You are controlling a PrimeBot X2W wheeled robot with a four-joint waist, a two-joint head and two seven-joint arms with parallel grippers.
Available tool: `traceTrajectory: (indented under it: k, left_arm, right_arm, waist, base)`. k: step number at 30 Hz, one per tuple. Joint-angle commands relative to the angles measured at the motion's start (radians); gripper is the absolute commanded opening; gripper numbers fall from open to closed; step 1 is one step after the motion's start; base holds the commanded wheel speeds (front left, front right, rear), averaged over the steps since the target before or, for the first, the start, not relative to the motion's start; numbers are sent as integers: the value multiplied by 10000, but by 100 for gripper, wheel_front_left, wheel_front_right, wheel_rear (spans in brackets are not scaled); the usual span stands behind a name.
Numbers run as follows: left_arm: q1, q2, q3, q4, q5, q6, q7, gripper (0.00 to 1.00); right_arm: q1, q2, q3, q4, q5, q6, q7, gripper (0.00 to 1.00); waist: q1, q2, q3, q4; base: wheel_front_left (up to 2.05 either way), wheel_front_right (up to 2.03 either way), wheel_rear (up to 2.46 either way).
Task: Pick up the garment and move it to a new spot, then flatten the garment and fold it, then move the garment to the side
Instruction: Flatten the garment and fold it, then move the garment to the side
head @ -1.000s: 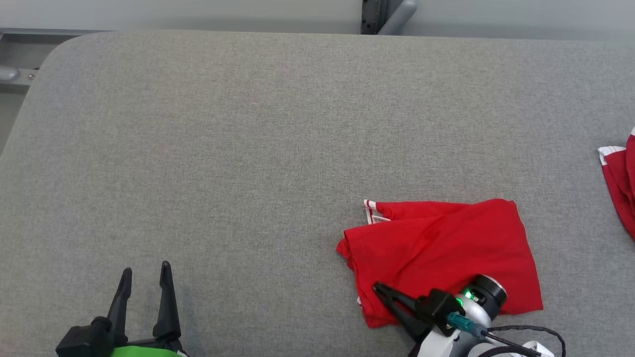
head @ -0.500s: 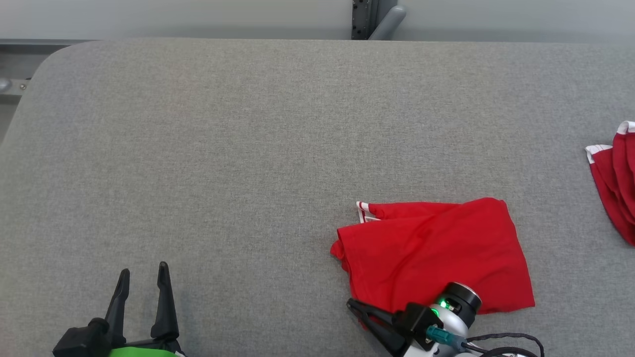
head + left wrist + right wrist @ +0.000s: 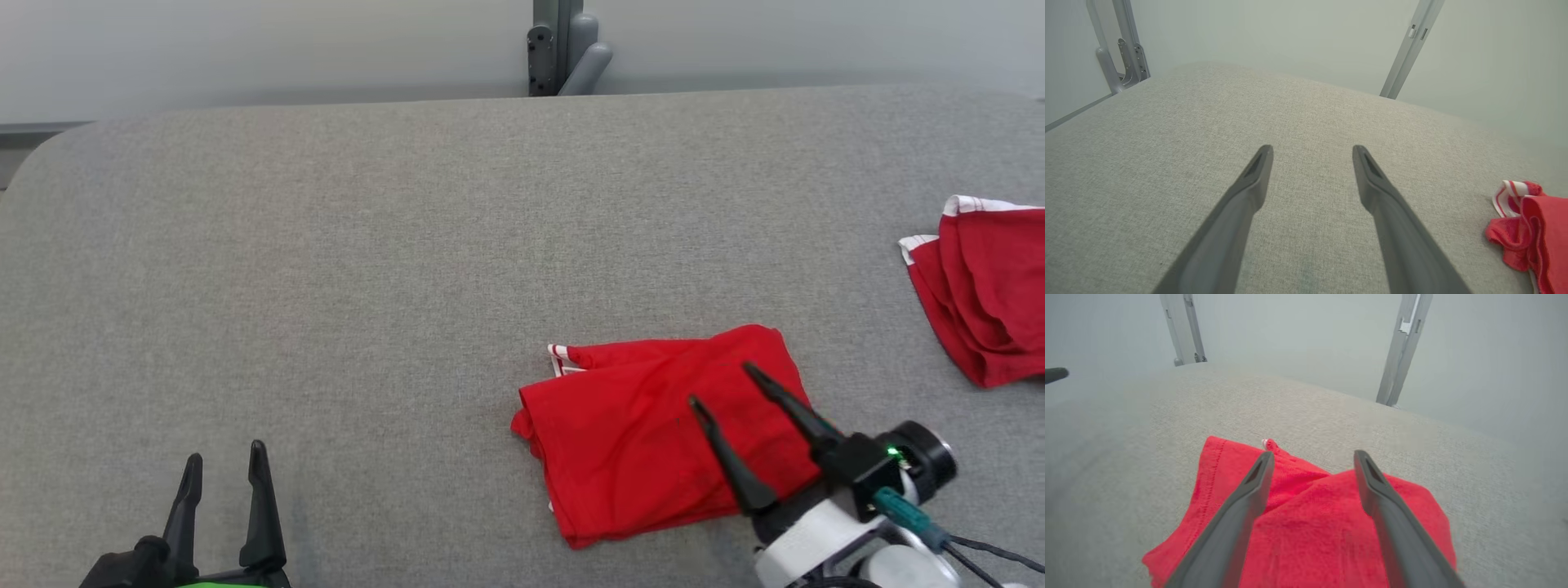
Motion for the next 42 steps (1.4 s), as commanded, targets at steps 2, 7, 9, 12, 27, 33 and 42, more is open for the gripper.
traceTrajectory:
  k: [2,7,9,12,27,33,42]
  left_arm:
    - [106,18,-23,24,-91,26,-27,100]
    - [218,19,-36,80,-76,25,-27,100]
    - [262,19,-49,97,-78,23,-27,100]
    - [325,18,-98,128,-68,28,-27,100]
    - [372,19,-285,233,17,-46,-27,100]
    - [434,19,-291,246,-37,-58,-27,100]
    - [354,19,-328,161,-97,9,-25,100]
  right_arm:
    - [456,104,-850,-341,-253,-7,-23,100]
    - [1376,477,-2878,-869,-607,-7,-22,100]
    - [1654,680,-3600,-985,-679,-7,-22,100]
    - [2049,972,-4615,-1073,-725,-7,-22,100]
    - [2716,1473,-5895,-479,-645,-7,-22,100]
    - [2519,1521,-5741,-674,-624,-7,-22,100]
    - [2240,1479,-4787,-239,-382,-7,-22,100]
  waist:
    - [0,-1,-278,-302]
    - [0,-1,-532,-556]
    - [0,-1,-622,-641]
    - [0,-1,-763,-728]
    - [0,-1,-938,-788]
    - [0,-1,-982,-729]
    - [0,-1,-894,-599]
  base:
    - [0,0,0]
    - [0,0,0]
    - [0,0,0]
    - [0,0,0]
    - [0,0,0]
    - [0,0,0]
    - [0,0,0]
